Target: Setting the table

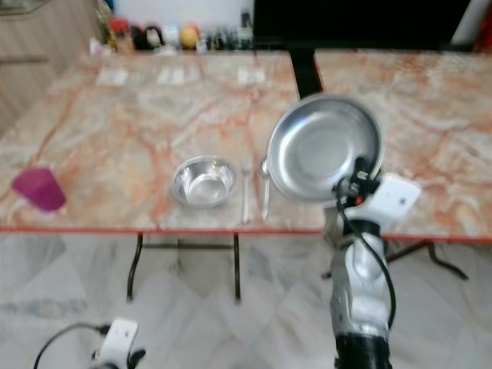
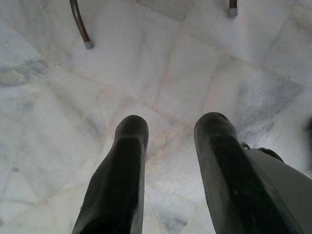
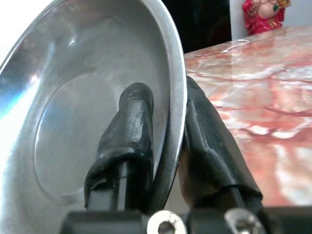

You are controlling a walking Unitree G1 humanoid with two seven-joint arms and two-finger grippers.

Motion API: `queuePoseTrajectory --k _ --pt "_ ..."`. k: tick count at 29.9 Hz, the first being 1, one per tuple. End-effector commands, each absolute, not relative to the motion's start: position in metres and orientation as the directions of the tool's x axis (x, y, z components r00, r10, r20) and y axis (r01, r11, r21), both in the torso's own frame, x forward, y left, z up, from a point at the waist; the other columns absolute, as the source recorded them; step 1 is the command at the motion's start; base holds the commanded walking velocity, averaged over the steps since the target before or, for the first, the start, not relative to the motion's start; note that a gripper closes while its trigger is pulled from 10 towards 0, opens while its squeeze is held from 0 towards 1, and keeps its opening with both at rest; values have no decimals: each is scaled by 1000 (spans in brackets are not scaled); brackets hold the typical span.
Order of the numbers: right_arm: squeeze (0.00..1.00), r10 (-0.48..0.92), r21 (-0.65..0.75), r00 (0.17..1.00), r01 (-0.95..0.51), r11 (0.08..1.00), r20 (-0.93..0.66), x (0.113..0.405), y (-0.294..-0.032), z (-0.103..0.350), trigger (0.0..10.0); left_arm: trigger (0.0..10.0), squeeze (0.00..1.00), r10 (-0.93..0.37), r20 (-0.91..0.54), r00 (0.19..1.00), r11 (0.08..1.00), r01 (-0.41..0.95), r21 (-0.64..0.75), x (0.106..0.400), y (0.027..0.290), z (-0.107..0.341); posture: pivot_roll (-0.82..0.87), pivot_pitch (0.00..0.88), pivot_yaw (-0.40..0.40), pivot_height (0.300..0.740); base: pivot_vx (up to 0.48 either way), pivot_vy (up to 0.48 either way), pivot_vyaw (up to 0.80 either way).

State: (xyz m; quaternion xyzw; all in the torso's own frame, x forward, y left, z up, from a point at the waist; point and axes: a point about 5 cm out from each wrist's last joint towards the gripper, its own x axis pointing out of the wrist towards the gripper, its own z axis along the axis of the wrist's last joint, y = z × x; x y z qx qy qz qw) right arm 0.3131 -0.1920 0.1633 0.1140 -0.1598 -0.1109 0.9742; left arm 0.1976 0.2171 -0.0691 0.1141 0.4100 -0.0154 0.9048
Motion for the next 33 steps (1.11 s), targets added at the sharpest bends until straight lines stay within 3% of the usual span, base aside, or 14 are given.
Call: queuePoseTrajectory --k 1,33 --pt "0 -270 260 920 197 945 285 313 -198 163 10000 10000 0 63 -764 642 975 124 185 191 215 -74 -96 65 35 740 0 -424 0" --pt "0 -387 301 891 312 901 236 310 -217 152 10000 10000 0 60 -770 635 969 148 198 189 219 -73 -105 73 58 740 0 -424 0"
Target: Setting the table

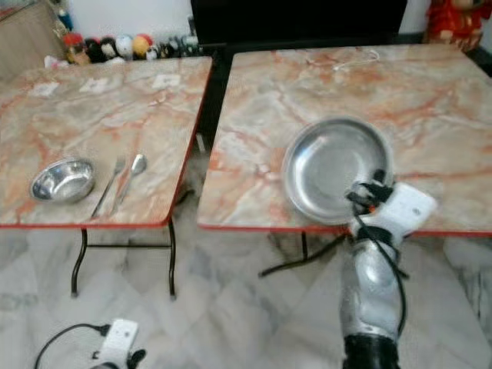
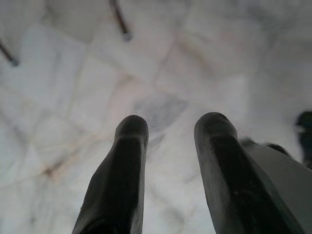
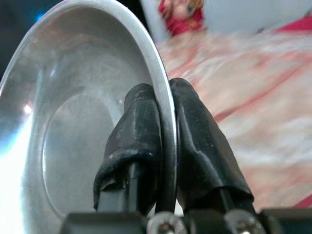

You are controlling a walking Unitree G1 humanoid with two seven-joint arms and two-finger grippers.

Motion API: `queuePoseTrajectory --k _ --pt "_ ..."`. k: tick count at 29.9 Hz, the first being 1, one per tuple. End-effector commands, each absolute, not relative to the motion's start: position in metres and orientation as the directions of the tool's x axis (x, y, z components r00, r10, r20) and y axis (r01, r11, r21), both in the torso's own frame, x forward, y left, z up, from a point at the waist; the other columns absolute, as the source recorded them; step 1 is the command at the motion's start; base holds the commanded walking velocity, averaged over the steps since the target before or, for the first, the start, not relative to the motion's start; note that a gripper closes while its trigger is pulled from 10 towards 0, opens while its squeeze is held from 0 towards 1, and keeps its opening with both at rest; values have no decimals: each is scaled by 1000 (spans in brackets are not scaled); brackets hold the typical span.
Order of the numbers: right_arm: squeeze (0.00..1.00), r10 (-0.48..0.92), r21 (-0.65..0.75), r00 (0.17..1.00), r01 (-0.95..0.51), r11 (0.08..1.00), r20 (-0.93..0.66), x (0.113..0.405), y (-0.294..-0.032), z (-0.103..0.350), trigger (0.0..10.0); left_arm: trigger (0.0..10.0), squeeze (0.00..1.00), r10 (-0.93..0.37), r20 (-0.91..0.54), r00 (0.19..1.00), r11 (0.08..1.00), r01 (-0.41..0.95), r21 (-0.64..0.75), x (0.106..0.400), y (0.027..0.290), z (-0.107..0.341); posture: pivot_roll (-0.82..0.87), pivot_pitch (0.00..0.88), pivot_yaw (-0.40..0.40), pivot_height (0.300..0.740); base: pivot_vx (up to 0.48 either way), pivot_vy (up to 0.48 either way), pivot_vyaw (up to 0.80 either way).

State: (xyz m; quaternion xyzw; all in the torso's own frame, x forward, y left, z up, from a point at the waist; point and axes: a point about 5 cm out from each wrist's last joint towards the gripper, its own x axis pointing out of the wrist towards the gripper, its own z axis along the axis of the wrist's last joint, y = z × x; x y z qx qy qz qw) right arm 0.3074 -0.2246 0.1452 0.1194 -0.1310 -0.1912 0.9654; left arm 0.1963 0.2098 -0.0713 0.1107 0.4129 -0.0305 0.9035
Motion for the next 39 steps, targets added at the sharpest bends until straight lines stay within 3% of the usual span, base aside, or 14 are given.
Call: queuePoseTrajectory --k 1,15,29,39 --pt "0 -391 301 890 316 900 235 309 -217 152 10000 10000 0 61 -771 634 969 149 199 189 219 -73 -105 74 58 740 0 -416 0" --pt "0 -414 304 882 340 890 225 309 -221 150 10000 10000 0 52 -763 645 973 138 183 190 218 -73 -103 84 54 740 18 -51 0" --pt "0 -418 314 881 341 886 221 311 -219 150 10000 10000 0 59 -759 648 973 134 189 190 220 -72 -101 88 53 740 325 0 0" --pt "0 -443 346 875 361 866 196 311 -220 146 10000 10000 0 64 -754 653 972 131 196 190 220 -72 -98 90 54 740 0 0 0"
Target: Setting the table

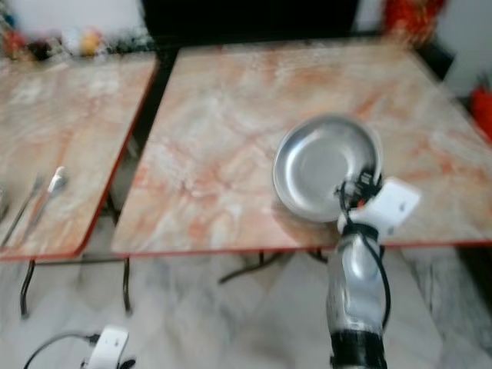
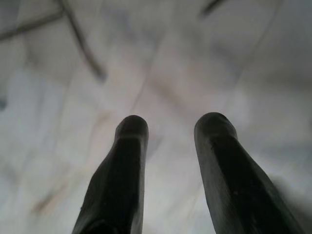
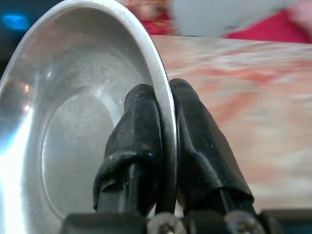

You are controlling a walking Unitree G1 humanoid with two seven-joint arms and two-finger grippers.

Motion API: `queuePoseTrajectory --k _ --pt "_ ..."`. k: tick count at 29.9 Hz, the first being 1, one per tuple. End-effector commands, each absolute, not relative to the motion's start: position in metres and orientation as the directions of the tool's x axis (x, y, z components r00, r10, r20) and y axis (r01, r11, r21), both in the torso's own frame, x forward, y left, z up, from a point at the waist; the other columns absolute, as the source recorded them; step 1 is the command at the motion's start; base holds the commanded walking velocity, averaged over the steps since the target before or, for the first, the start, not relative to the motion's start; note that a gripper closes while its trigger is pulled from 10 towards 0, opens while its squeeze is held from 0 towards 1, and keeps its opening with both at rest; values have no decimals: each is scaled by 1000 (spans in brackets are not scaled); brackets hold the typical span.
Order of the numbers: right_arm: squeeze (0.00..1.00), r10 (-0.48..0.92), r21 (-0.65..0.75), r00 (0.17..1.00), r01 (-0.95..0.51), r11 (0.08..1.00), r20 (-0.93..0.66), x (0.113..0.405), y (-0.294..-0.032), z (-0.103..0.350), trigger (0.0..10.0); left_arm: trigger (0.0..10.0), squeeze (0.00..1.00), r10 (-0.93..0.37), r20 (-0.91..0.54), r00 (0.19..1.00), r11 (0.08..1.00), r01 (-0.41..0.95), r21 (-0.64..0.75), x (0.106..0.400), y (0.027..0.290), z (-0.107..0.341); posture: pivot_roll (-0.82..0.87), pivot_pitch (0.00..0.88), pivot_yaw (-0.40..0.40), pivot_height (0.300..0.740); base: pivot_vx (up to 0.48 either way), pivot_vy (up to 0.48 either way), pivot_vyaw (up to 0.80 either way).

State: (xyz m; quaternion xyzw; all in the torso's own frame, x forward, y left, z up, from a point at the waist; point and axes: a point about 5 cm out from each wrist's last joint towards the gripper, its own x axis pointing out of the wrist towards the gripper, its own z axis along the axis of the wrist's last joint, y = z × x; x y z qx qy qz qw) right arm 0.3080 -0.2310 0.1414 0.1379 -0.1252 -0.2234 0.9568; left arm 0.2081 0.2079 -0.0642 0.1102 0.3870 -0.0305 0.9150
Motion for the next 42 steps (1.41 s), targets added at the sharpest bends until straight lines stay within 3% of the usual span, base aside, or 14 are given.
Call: queuePoseTrajectory --k 1,10,18,34,42 --pt "0 -456 362 870 371 855 186 311 -222 145 10000 10000 0 65 -754 653 972 130 196 190 220 -72 -97 89 54 740 0 0 0" --pt "0 -509 476 854 405 780 107 312 -229 139 10000 10000 0 66 -757 650 972 131 197 189 221 -73 -97 92 53 740 0 0 0" --pt "0 -583 583 809 511 631 -78 317 -239 120 10000 10000 0 62 -760 647 971 136 195 188 220 -73 -94 95 52 740 0 0 0" --pt "0 -541 634 823 513 579 -172 332 -230 114 10000 10000 0 66 -762 644 971 134 198 186 222 -73 -86 100 54 740 0 0 0" --pt "0 -633 593 746 611 525 -208 323 -238 108 10000 10000 0 62 -761 646 972 134 194 187 222 -73 -85 100 53 740 0 0 0"
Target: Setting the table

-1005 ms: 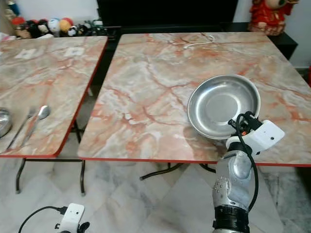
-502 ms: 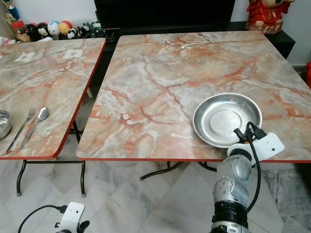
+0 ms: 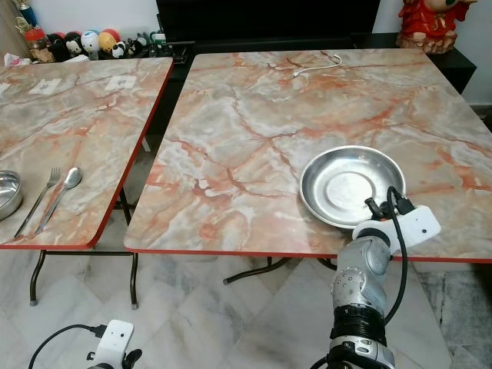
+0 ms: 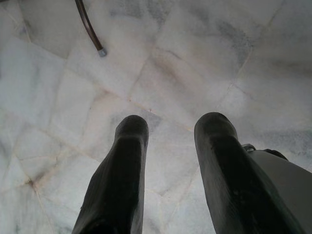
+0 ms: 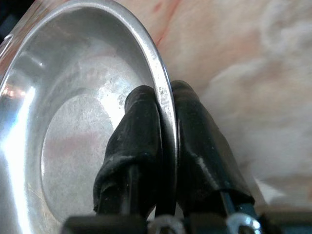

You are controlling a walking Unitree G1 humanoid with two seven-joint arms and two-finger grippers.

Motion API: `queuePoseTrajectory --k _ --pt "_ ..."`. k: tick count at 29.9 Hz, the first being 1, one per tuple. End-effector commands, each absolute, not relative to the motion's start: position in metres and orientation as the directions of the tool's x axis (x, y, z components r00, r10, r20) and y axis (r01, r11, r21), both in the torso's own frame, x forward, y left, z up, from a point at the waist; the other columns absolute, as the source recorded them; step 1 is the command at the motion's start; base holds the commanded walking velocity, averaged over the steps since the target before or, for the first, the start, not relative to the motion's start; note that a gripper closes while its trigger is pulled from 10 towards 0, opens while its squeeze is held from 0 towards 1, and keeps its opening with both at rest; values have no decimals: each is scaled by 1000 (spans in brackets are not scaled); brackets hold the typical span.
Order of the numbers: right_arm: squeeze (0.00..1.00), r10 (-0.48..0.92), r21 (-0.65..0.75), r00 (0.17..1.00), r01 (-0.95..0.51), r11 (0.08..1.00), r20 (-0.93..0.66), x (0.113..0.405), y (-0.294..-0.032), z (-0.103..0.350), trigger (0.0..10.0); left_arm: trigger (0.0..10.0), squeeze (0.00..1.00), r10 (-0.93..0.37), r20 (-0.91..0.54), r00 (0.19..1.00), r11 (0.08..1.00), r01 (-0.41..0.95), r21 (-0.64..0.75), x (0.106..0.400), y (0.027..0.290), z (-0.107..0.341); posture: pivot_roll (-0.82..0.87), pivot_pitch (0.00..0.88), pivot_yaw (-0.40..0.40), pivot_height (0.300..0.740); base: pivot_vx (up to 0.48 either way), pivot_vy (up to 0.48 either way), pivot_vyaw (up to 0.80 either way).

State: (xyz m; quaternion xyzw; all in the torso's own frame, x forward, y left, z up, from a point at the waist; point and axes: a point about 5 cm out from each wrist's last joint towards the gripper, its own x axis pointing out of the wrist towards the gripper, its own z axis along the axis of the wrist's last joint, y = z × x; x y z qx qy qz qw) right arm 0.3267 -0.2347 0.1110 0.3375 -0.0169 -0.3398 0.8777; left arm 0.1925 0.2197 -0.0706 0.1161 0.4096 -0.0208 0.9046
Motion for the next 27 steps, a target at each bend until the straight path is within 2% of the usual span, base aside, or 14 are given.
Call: queuePoseTrajectory --k 1,6,7,8,9,10,21,22,23,24,27 --pt "0 -633 593 746 611 525 -208 323 -238 108 10000 10000 0 62 -761 646 972 134 194 187 222 -73 -85 100 53 740 0 0 0" --pt "0 -633 591 742 619 518 -222 322 -235 108 10000 10000 0 64 -762 645 971 135 195 187 223 -73 -84 101 53 740 0 0 0" --pt "275 -632 591 741 620 516 -226 322 -235 108 10000 10000 0 64 -762 644 971 135 195 187 223 -73 -84 101 53 740 0 0 0" --pt "824 -632 591 740 623 512 -233 322 -234 107 10000 10000 0 64 -762 644 972 135 195 187 223 -73 -84 100 52 740 0 0 0" --pt "824 -632 590 737 627 508 -240 322 -234 107 10000 10000 0 64 -762 644 972 134 195 186 223 -73 -84 100 52 740 0 0 0" --pt "988 -635 588 732 634 503 -247 321 -233 106 10000 10000 0 64 -762 644 972 134 195 186 223 -73 -85 100 50 740 0 0 0" --pt "929 -652 582 713 653 485 -257 313 -225 113 10000 10000 0 64 -759 648 972 133 196 187 222 -73 -85 101 47 740 0 0 0" --pt "859 -659 576 710 656 488 -250 312 -225 115 10000 10000 0 64 -758 649 972 133 195 187 222 -73 -85 101 47 740 0 0 0" --pt "620 -665 571 707 657 492 -240 311 -225 117 10000 10000 0 64 -758 649 972 133 195 187 222 -73 -85 101 47 740 0 0 0" --pt "0 -684 553 698 662 506 -211 308 -226 122 10000 10000 0 63 -757 650 972 132 195 187 222 -73 -84 101 46 740 0 0 0" --pt "0 -718 512 674 685 519 -174 301 -228 129 10000 10000 0 61 -757 651 972 133 192 188 221 -73 -86 100 46 740 0 0 0"
